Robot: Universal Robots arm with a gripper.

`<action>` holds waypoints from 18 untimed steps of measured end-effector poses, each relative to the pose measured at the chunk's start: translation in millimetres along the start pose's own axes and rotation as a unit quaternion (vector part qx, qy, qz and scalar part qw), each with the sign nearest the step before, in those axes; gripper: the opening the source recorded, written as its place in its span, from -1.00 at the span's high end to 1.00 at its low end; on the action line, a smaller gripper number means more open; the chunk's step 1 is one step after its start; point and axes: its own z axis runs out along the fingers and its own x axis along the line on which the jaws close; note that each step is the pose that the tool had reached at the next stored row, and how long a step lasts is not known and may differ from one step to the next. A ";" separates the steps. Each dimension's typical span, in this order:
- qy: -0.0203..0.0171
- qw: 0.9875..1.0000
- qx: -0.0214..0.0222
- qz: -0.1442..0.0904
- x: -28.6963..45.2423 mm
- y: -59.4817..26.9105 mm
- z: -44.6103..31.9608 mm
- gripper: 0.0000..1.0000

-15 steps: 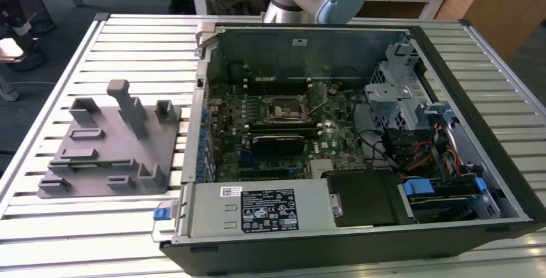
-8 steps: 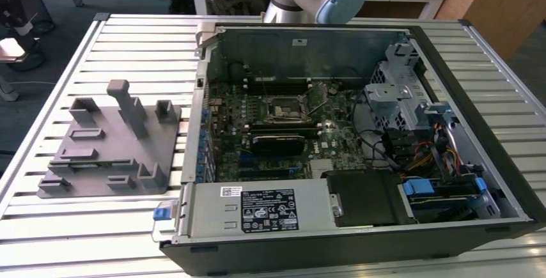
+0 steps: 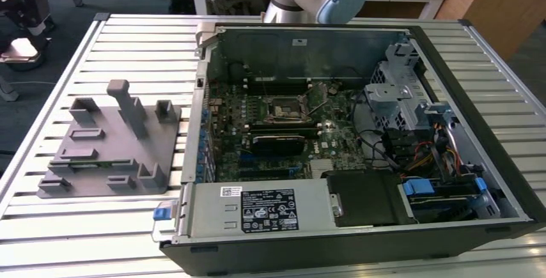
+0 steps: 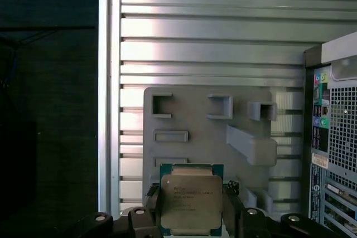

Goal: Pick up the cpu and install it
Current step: 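Pick up the cpu and move it towards the insertion slot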

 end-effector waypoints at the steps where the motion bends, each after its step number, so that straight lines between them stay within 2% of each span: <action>1: 0.000 1.000 0.000 0.000 -2.4 0.0 0.1 -0.06; 18: 0.000 1.000 0.000 0.000 -47.2 0.2 1.3 -0.06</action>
